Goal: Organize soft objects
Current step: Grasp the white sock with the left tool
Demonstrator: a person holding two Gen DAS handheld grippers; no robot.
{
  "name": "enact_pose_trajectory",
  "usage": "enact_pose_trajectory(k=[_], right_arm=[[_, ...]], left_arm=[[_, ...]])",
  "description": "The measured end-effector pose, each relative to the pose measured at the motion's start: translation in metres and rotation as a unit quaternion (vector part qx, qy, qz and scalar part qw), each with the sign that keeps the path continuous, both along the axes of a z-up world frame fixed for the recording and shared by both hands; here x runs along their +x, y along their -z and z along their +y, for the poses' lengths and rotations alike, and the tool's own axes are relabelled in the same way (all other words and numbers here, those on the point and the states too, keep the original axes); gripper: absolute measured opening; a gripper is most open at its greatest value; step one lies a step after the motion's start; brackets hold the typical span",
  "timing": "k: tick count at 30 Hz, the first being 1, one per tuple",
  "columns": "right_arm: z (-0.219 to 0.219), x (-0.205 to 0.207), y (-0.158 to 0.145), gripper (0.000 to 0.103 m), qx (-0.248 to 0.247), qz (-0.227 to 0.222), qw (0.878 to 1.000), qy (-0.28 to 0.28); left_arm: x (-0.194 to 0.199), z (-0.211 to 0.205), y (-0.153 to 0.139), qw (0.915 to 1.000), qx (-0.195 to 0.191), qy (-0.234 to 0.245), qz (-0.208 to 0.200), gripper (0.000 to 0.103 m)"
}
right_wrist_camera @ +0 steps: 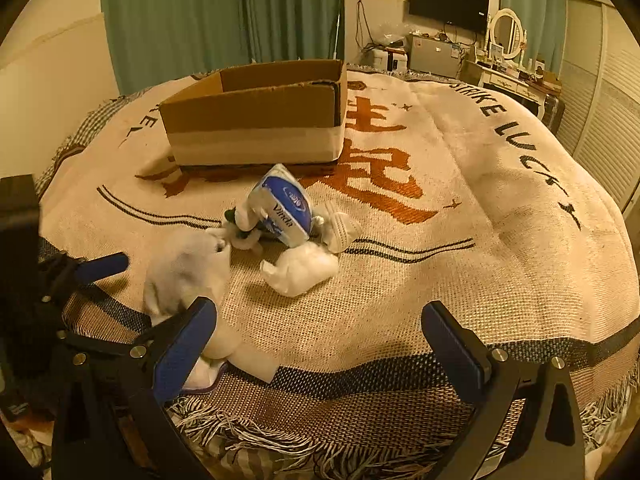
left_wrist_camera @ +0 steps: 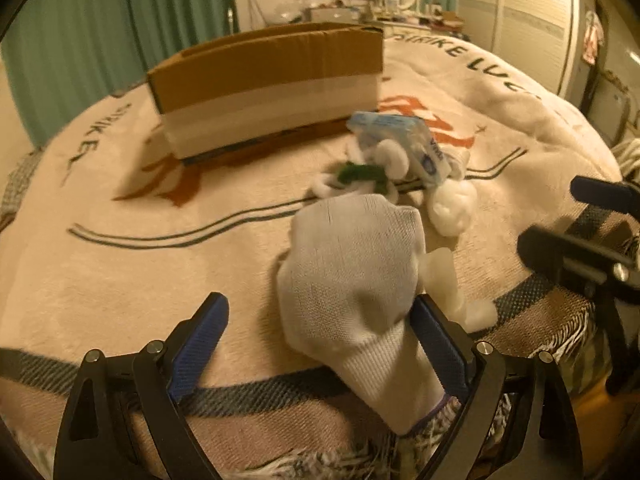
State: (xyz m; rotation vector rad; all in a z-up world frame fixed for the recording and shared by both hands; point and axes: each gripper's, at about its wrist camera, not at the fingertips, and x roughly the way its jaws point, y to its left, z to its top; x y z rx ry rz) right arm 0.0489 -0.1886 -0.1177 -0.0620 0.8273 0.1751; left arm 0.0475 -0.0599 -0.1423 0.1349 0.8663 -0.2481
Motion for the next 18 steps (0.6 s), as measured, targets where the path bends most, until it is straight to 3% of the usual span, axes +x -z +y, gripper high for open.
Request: enact_pose_trajectory(k=[1, 2, 3, 6, 9, 18], right_arm=[[0.001, 0.000, 0.001, 0.103, -0.001, 0.002, 1.000, 0.000], [0.002, 0.001, 0.003, 0.103, -0.001, 0.004, 1.000, 0.000], [0.002, 0.001, 0.003, 0.103, 0.000, 0.006, 1.000, -0.001], [0.004, 0.002, 0.005, 0.103, 0.004, 0.009, 1.000, -0.006], [0.007, 0.002, 0.006, 0.103, 0.007, 0.012, 1.000, -0.010], [0.042, 0.004, 0.025, 0.099, -0.006, 0.034, 0.997, -0.061]], left_arm=[[0.001, 0.000, 0.001, 1.0000, -0.008, 0.005, 0.002, 0.083], [0.002, 0.000, 0.002, 0.9998, -0.017, 0.011, 0.005, 0.073], [0.002, 0.001, 0.002, 0.9993, -0.031, 0.021, 0.009, 0.055], [-0.002, 0.003, 0.000, 0.9978, -0.049, 0.043, 0.015, 0.046], [-0.009, 0.014, -0.009, 0.9976, -0.058, 0.038, 0.009, 0.044], [-0.021, 0.054, -0.030, 0.9996, -0.005, -0.014, -0.026, 0.044]])
